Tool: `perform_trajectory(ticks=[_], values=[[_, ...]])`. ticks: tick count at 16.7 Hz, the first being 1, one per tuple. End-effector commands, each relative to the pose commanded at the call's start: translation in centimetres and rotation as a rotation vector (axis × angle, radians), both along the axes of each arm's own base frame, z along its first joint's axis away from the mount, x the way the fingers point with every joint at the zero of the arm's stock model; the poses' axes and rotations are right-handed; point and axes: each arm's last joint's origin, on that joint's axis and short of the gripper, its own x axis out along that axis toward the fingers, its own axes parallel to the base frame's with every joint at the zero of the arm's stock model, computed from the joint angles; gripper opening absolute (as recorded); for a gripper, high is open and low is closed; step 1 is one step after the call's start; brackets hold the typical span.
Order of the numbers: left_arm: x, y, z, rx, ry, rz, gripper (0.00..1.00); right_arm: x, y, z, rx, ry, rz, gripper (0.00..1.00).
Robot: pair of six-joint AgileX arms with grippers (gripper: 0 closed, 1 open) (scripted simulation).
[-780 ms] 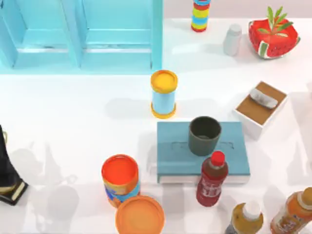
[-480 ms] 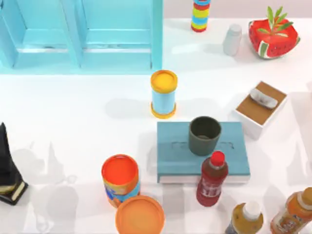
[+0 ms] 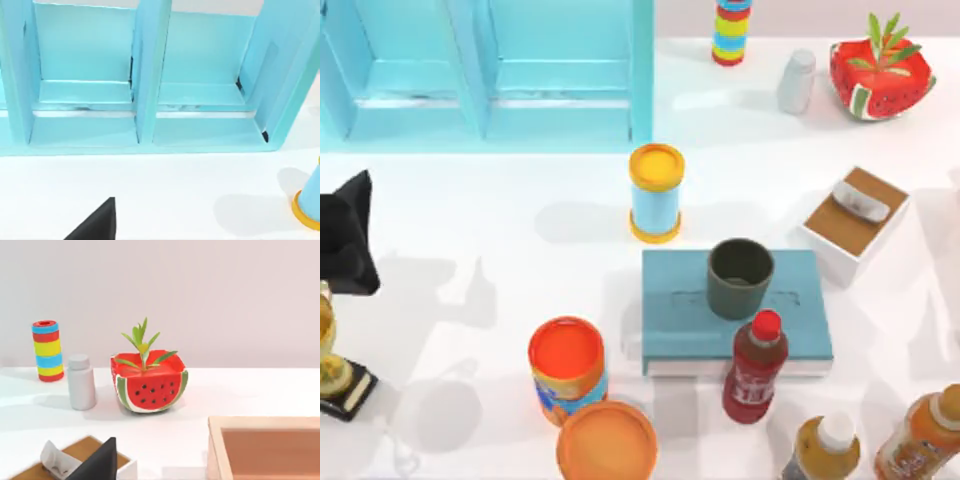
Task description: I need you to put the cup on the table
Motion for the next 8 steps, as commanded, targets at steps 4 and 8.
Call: perform_trajectory(ticks=[4,8], values=[[2.9,-3.0,8.8,-0.075,0.117,-0.072,1.00,0.0,0.0,0.0,0.000,0.000,0.000,1.00],[6.9,-8.0,15.7,-0.143,0.245,-0.125,1.00,0.0,0.0,0.0,0.000,0.000,0.000,1.00]])
